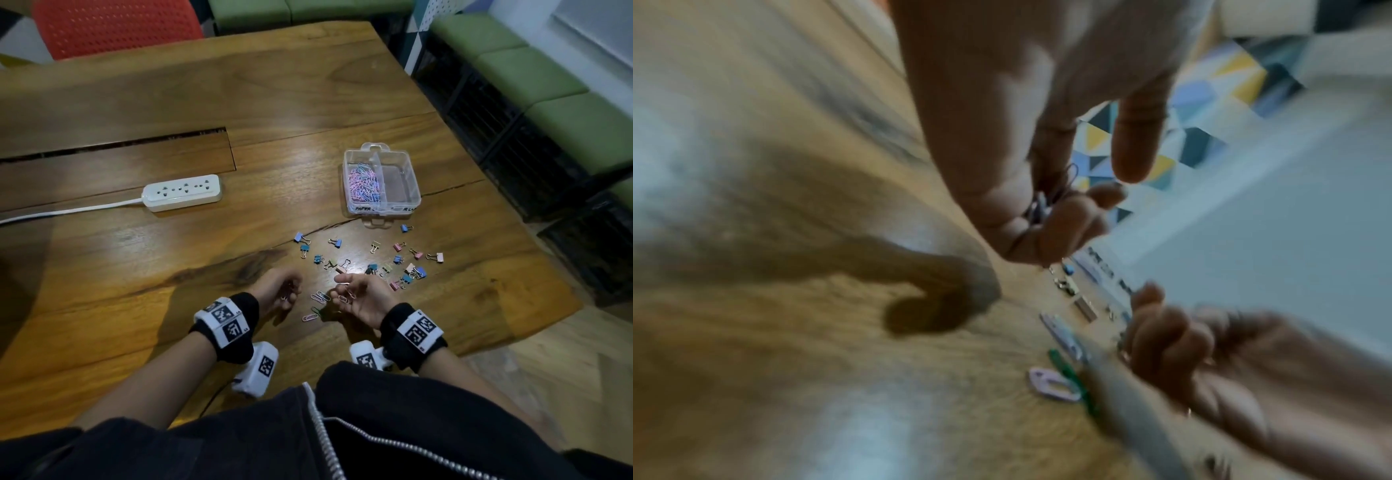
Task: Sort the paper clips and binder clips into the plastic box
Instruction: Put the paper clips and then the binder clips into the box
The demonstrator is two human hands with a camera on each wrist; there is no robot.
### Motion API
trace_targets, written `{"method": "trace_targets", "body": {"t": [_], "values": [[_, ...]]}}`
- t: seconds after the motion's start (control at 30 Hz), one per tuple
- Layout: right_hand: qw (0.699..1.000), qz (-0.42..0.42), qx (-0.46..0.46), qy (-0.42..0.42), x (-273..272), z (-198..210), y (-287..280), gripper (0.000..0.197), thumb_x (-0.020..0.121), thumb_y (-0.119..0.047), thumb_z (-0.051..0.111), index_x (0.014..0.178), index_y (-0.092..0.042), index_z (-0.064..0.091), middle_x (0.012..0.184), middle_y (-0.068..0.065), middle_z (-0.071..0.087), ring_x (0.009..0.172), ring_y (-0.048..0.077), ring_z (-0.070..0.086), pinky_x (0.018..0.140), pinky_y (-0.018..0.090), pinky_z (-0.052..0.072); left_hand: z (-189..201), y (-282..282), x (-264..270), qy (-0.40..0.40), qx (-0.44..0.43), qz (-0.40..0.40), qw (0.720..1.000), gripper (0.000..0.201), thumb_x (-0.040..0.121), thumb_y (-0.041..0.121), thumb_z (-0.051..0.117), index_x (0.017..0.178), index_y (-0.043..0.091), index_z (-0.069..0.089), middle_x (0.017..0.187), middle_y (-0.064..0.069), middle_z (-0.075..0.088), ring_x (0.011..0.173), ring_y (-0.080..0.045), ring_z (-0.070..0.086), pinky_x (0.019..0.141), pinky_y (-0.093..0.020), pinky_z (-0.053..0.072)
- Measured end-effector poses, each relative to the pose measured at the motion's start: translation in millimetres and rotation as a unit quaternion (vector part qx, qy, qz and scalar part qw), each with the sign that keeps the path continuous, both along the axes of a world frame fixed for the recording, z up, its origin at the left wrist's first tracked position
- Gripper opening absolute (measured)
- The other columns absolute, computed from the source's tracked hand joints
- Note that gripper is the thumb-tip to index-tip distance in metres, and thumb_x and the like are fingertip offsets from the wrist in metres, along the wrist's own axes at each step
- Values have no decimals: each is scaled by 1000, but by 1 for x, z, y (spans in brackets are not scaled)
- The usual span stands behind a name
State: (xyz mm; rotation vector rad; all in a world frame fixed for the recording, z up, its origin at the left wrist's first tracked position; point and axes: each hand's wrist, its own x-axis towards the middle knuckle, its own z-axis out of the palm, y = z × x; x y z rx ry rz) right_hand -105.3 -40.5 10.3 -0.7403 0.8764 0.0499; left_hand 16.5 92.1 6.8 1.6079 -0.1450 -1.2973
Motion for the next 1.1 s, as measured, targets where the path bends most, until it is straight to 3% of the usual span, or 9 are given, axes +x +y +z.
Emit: {"method": "trace_targets", "body": {"t": [0.13, 0.3, 0.47, 0.57, 0.7, 0.8, 0.9, 1.0, 1.1], "values": [[983, 75, -161, 55, 12, -4, 7, 30, 94, -20, 37, 67, -11, 49, 59, -1, 38, 50, 10, 33, 49, 21, 25, -6, 2, -11, -272, 62, -252, 927, 20, 81, 14, 66, 71, 18, 50, 74, 5, 52, 67, -9, 50, 60, -15, 42], [846, 255, -452, 119, 16, -14, 14, 16, 90, -22, 51, 78, -11, 53, 67, -4, 48, 62, 7, 44, 54, 18, 33, -5, -4, -22, -462, 113, -427, 769, 37, 87, 29, 59, 122, 19, 55, 116, -4, 51, 106, -18, 50, 85, -27, 40], [864, 238, -433, 93, 14, -17, 11, 3, 86, -12, 55, 84, -13, 53, 81, -1, 55, 84, 16, 54, 65, 19, 42, -4, -6, -27, -543, 116, -462, 692, 30, 92, 27, 50, 119, 14, 55, 118, -7, 52, 109, -21, 51, 90, -31, 43], [861, 250, -433, 93, 9, -19, 9, 13, 81, -9, 64, 80, -16, 53, 86, -1, 57, 90, 17, 57, 84, 28, 48, -8, 0, -30, -541, 149, -445, 698, 30, 94, 30, 44, 116, 12, 52, 116, -7, 52, 106, -21, 52, 88, -30, 44], [833, 270, -471, 104, 8, -14, 14, 23, 78, -17, 69, 95, -8, 57, 97, 5, 60, 89, 13, 52, 79, 23, 42, -11, 11, -31, -515, 178, -428, 721, 29, 94, 27, 39, 115, 10, 50, 109, -7, 52, 98, -21, 52, 84, -30, 44], [774, 314, -537, 117, 13, -14, 22, 31, 77, -25, 70, 99, -9, 56, 103, 5, 59, 90, 14, 51, 81, 25, 42, -13, 15, -26, -414, 171, -342, 826, 19, 96, 24, 36, 91, 12, 51, 87, -2, 46, 79, -16, 46, 74, -27, 41], [728, 349, -577, 123, 20, -15, 28, 23, 82, -23, 64, 99, -9, 57, 106, 6, 57, 96, 19, 54, 84, 28, 43, -8, 15, -15, -122, 81, -103, 984, 30, 93, 11, 29, 64, 16, 39, 64, -1, 36, 51, -12, 35, 48, -21, 31], [677, 403, -605, 116, 23, -17, 29, 15, 88, -15, 55, 100, -7, 56, 110, 10, 54, 100, 22, 53, 87, 31, 43, 6, 11, -2, 97, -33, 51, 993, 30, 87, 11, 23, 59, 13, 35, 53, -2, 38, 38, -10, 29, 36, -14, 22], [637, 460, -607, 121, 19, -18, 25, 25, 87, -6, 50, 112, -3, 49, 118, 14, 49, 104, 25, 51, 86, 29, 41, 18, -10, 13, 116, -54, 84, 988, 32, 93, 20, 29, 63, 13, 40, 50, 0, 47, 35, -9, 39, 34, -14, 31]]}}
